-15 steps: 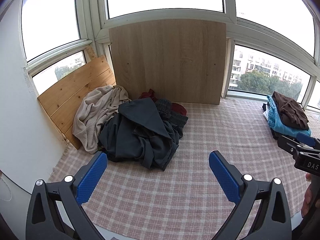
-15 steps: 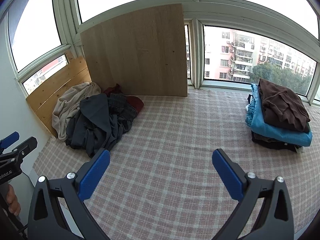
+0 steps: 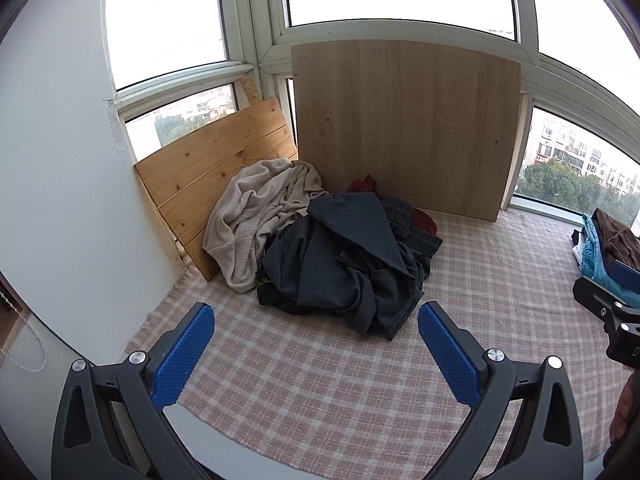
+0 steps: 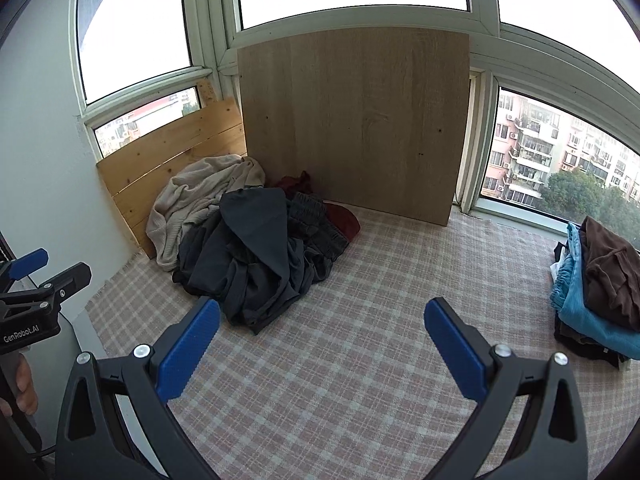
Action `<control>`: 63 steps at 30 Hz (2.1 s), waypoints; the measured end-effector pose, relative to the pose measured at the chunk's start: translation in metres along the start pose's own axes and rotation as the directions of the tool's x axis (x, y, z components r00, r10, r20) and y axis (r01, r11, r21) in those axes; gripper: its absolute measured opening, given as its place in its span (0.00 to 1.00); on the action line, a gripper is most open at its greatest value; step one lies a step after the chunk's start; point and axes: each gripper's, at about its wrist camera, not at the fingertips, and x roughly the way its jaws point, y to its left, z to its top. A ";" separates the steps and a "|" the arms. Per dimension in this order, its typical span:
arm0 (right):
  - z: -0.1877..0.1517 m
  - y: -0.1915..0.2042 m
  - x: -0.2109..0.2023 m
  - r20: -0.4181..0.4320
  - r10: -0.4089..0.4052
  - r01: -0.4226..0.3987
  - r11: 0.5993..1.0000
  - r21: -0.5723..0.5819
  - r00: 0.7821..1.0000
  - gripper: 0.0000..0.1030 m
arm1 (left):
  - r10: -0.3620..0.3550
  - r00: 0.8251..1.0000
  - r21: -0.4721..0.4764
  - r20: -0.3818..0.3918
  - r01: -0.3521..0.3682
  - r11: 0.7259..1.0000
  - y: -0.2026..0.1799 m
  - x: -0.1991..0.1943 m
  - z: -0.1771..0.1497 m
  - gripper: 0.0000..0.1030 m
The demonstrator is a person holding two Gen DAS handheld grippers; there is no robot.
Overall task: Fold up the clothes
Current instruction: 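Move both grippers toward the clothes pile by the wooden board, then grasp the cream ribbed sweater with the right gripper and lift it from the pile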
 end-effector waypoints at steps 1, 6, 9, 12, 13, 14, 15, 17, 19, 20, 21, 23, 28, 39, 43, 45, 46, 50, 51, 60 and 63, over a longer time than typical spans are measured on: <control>0.002 0.005 0.002 0.002 0.015 -0.015 1.000 -0.005 1.000 1.00 | 0.010 1.000 -0.006 0.000 -0.010 1.000 0.005 0.000 -0.001 0.99; 0.014 0.036 0.022 0.003 0.076 -0.076 0.997 -0.014 0.997 1.00 | 0.038 0.999 -0.032 -0.021 -0.039 0.999 0.030 0.009 -0.003 0.99; 0.023 0.058 0.039 -0.014 0.112 -0.113 0.993 -0.033 0.994 1.00 | 0.062 0.997 -0.041 -0.037 -0.063 0.997 0.046 0.017 -0.004 0.99; 0.034 0.083 0.063 -0.040 0.157 -0.158 0.986 -0.046 0.987 1.00 | 0.065 0.996 -0.070 -0.053 -0.069 0.995 0.066 0.024 -0.005 0.99; 0.039 0.091 0.072 -0.044 0.169 -0.171 0.984 -0.048 0.985 1.00 | 0.072 0.996 -0.079 -0.051 -0.076 0.994 0.072 0.026 -0.006 0.99; 0.044 0.099 0.081 -0.047 0.180 -0.183 0.982 -0.050 0.982 1.00 | 0.082 0.995 -0.088 -0.050 -0.086 0.992 0.079 0.028 -0.006 0.99; 0.048 0.106 0.090 -0.050 0.192 -0.195 0.980 -0.052 0.980 1.00 | 0.091 0.995 -0.096 -0.050 -0.095 0.991 0.085 0.030 -0.007 0.99; 0.059 0.123 0.112 -0.044 0.221 -0.224 0.973 -0.056 0.974 1.00 | 0.085 0.994 -0.117 -0.070 -0.093 0.989 0.099 0.037 -0.008 0.98; 0.073 0.143 0.137 -0.048 0.243 -0.246 0.967 -0.068 0.969 1.00 | 0.070 0.993 -0.139 -0.095 -0.083 0.987 0.112 0.046 -0.010 0.97; 0.081 0.152 0.150 -0.064 0.236 -0.241 0.967 -0.078 0.970 1.00 | 0.070 0.993 -0.147 -0.099 -0.084 0.986 0.117 0.051 -0.010 0.96; 0.089 0.162 0.163 -0.075 0.237 -0.243 0.966 -0.086 0.969 1.00 | 0.070 0.992 -0.155 -0.103 -0.086 0.984 0.123 0.055 -0.010 0.94; 0.105 0.181 0.190 -0.097 0.237 -0.247 0.964 -0.101 0.967 1.00 | 0.101 0.989 -0.155 -0.107 -0.117 0.981 0.133 0.064 -0.010 0.80; 0.140 0.230 0.260 -0.126 0.229 -0.245 0.961 -0.126 0.965 1.00 | 0.188 0.976 -0.114 -0.109 -0.200 0.973 0.156 0.088 -0.002 0.66; 0.165 0.310 0.388 -0.243 0.254 -0.293 0.946 -0.139 0.936 1.00 | 0.158 0.974 -0.186 -0.159 -0.187 0.964 0.193 0.137 0.011 0.76; 0.158 0.319 0.419 -0.288 0.264 -0.310 0.942 -0.127 0.921 0.99 | 0.166 0.970 -0.187 -0.178 -0.199 0.962 0.198 0.147 0.007 0.76; 0.154 0.322 0.430 -0.311 0.295 -0.346 0.930 -0.124 0.903 0.65 | 0.169 0.967 -0.191 -0.190 -0.205 0.960 0.201 0.151 0.005 0.76; 0.152 0.323 0.433 -0.329 0.319 -0.375 0.919 -0.123 0.889 0.47 | 0.170 0.966 -0.192 -0.195 -0.207 0.959 0.202 0.153 0.004 0.76; 0.157 0.333 0.423 -0.336 0.301 -0.383 0.899 -0.212 0.892 0.19 | 0.172 0.963 -0.201 -0.208 -0.214 0.956 0.205 0.157 0.001 0.76; 0.164 0.332 0.415 -0.328 0.312 -0.391 0.896 -0.209 0.892 0.17 | 0.171 0.963 -0.201 -0.210 -0.214 0.956 0.206 0.157 0.000 0.76; 0.295 0.301 0.237 -0.004 0.507 -0.500 0.849 -0.173 0.862 0.15 | 0.198 0.962 -0.207 -0.191 -0.236 0.949 0.213 0.130 -0.002 0.76; 0.332 0.287 0.145 0.146 0.526 -0.487 0.841 -0.233 0.838 0.15 | 0.211 0.965 -0.212 -0.156 -0.241 0.947 0.214 0.108 0.000 0.76</control>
